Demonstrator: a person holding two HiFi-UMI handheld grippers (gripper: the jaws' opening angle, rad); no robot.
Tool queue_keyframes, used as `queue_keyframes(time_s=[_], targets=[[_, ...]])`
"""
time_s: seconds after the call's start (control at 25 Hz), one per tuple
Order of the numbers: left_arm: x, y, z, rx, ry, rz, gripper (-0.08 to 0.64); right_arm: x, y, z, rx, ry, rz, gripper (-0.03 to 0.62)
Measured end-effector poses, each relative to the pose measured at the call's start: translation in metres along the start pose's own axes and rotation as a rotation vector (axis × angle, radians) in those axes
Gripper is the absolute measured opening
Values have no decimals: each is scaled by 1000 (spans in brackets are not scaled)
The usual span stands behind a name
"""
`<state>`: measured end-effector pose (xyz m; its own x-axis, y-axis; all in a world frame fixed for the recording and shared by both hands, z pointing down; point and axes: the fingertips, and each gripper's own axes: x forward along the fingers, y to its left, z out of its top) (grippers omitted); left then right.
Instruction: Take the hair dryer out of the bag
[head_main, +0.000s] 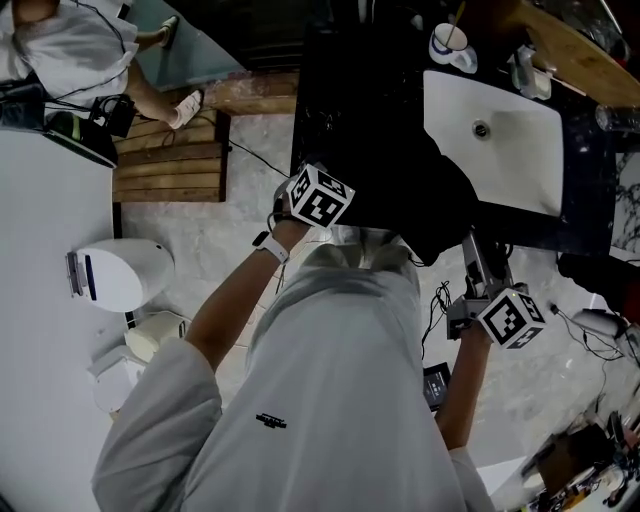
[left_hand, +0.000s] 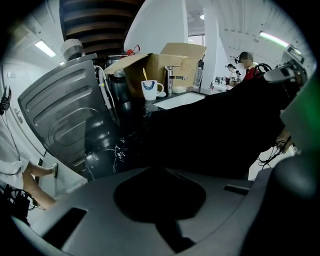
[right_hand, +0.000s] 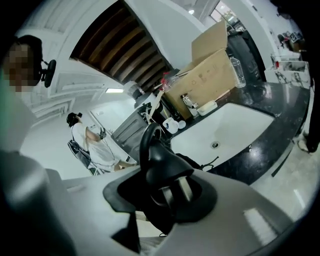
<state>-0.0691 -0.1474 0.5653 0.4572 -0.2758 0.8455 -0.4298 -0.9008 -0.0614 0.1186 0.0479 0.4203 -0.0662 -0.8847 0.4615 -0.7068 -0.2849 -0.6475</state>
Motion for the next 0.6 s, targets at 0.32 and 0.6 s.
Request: queue_keyframes(time_s=[0.32,0.6], targets=[[5,18,4,2,22,49,8,-30,-15,4,58,-39,-14,158],[7,28,7,-26,36,77,8,-60,-28,18,84,-79,-28,158]])
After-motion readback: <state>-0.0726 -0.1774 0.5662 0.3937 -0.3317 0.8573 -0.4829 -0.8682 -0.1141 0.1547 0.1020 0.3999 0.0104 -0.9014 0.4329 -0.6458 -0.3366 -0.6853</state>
